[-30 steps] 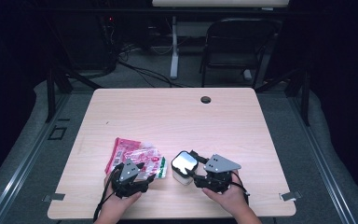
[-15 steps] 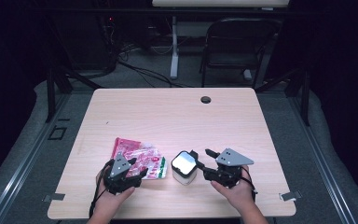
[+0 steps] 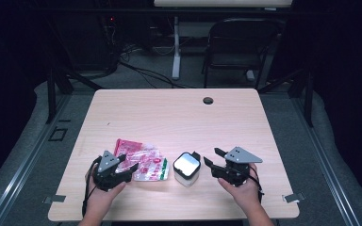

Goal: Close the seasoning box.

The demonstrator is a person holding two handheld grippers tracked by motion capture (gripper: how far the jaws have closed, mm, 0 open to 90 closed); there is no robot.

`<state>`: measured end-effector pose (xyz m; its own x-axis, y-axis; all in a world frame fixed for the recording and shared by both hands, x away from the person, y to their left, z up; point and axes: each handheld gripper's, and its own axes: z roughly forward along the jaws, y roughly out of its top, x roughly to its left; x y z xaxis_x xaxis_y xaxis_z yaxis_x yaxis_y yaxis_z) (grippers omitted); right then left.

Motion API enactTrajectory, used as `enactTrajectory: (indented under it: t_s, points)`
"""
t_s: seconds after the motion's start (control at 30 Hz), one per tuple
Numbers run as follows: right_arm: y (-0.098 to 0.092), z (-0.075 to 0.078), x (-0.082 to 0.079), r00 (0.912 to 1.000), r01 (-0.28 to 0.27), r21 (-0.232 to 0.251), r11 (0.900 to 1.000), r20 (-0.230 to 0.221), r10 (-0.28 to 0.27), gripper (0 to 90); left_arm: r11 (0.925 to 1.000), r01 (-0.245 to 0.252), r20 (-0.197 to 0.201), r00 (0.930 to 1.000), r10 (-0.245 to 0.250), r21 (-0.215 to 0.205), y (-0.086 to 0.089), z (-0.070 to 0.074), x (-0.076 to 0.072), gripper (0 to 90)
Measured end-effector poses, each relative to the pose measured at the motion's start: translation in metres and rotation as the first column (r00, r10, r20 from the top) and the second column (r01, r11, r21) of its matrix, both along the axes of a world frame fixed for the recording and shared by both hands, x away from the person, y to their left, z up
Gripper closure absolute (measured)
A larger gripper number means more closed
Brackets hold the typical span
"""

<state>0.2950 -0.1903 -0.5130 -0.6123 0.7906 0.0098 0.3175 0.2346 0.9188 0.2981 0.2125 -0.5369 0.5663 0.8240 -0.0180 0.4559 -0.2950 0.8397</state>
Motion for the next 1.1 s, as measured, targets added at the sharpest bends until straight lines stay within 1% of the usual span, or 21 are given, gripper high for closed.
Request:
enactTrajectory:
  t_s: [0.03, 0.1, 0.13, 0.23, 0.3, 0.37, 0.47, 0.5, 0.53, 0.6, 0.7, 0.73, 0.77, 0.8, 0.83, 0.9, 0.93, 1.03, 1.1]
  points:
    - [0.0, -0.001, 0.001, 1.0, 0.002, -0.002, 1.0, 0.001, -0.002, 44.7, 1.0, -0.003, -0.004, 1.0, 0.003, 0.001, 0.002, 0.0, 0.0, 39.6]
    - [-0.001, -0.002, 0.002, 0.9999, 0.009, -0.002, 1.0, -0.006, -0.009, 44.7, 0.9998, -0.017, -0.003, 0.9998, 0.017, -0.01, 0.006, 0.0, 0.002, 39.6]
    - [-0.002, -0.003, 0.003, 0.9998, 0.016, -0.002, 1.0, -0.011, -0.016, 44.7, 0.9998, -0.02, -0.006, 0.9998, 0.02, -0.002, 0.008, 0.001, 0.002, 39.6]
    - [-0.004, -0.004, 0.004, 0.9994, 0.027, 0.0, 1.0, -0.019, -0.027, 44.7, 0.999, -0.043, -0.003, 0.9991, 0.043, -0.015, 0.014, 0.001, 0.004, 39.6]
    - [-0.005, -0.005, 0.004, 0.9994, 0.031, 0.004, 1.0, -0.019, -0.031, 44.7, 0.9988, -0.046, -0.005, 0.9989, 0.046, -0.014, 0.015, 0.001, 0.004, 39.6]
    - [-0.007, -0.006, 0.006, 0.9991, 0.035, -0.006, 0.999, -0.025, -0.035, 44.7, 0.9976, -0.067, -0.012, 0.9977, 0.066, -0.018, 0.021, 0.0, 0.006, 39.6]
    - [-0.008, -0.008, 0.007, 0.9986, 0.041, -0.002, 0.999, -0.033, -0.041, 44.7, 0.9967, -0.079, -0.016, 0.9968, 0.078, -0.021, 0.024, -0.001, 0.008, 39.7]
    - [-0.008, -0.01, 0.009, 0.9983, 0.045, 0.001, 0.999, -0.037, -0.045, 44.7, 0.9963, -0.085, -0.024, 0.9961, 0.085, -0.014, 0.027, -0.002, 0.009, 39.7]
    - [-0.009, -0.011, 0.009, 0.998, 0.047, -0.001, 0.999, -0.043, -0.047, 44.8, 0.9957, -0.09, -0.02, 0.9957, 0.09, -0.018, 0.028, -0.003, 0.01, 39.7]
    - [-0.011, -0.014, 0.011, 0.9968, 0.056, -0.006, 0.998, -0.057, -0.056, 44.7, 0.9947, -0.1, -0.03, 0.9945, 0.1, -0.021, 0.03, -0.005, 0.011, 39.7]
    - [-0.012, -0.019, 0.014, 0.9956, 0.065, -0.013, 0.998, -0.067, -0.066, 44.8, 0.9938, -0.109, -0.034, 0.9936, 0.108, -0.02, 0.033, -0.007, 0.013, 39.8]
    - [-0.012, -0.019, 0.014, 0.9956, 0.065, -0.013, 0.998, -0.067, -0.066, 44.8, 0.9927, -0.118, -0.036, 0.9924, 0.117, -0.025, 0.034, -0.008, 0.014, 39.8]
    - [-0.012, -0.022, 0.016, 0.9938, 0.073, -0.017, 0.997, -0.083, -0.074, 44.8, 0.9916, -0.126, -0.039, 0.9915, 0.125, -0.029, 0.036, -0.008, 0.015, 39.8]
    - [-0.012, -0.022, 0.016, 0.9938, 0.073, -0.017, 0.997, -0.083, -0.074, 44.8, 0.9916, -0.126, -0.039, 0.9915, 0.125, -0.029, 0.036, -0.008, 0.015, 39.9]
    - [-0.013, -0.024, 0.018, 0.9924, 0.075, -0.026, 0.997, -0.096, -0.078, 44.8, 0.9902, -0.134, -0.046, 0.9902, 0.132, -0.04, 0.039, -0.009, 0.016, 39.8]
    - [-0.013, -0.025, 0.019, 0.9922, 0.079, -0.025, 0.997, -0.095, -0.081, 44.8, 0.9879, -0.147, -0.051, 0.9882, 0.145, -0.048, 0.041, -0.01, 0.016, 39.8]
    - [-0.013, -0.025, 0.019, 0.9922, 0.079, -0.025, 0.997, -0.095, -0.081, 44.8, 0.9879, -0.147, -0.051, 0.9882, 0.145, -0.048, 0.041, -0.01, 0.016, 39.8]
    - [-0.015, -0.028, 0.021, 0.9897, 0.087, -0.029, 0.996, -0.111, -0.09, 44.9, 0.9827, -0.174, -0.063, 0.9835, 0.17, -0.064, 0.047, -0.012, 0.019, 39.8]
    - [-0.015, -0.029, 0.022, 0.9882, 0.093, -0.025, 0.995, -0.12, -0.096, 44.8, 0.9823, -0.176, -0.068, 0.9828, 0.172, -0.064, 0.048, -0.013, 0.019, 39.9]
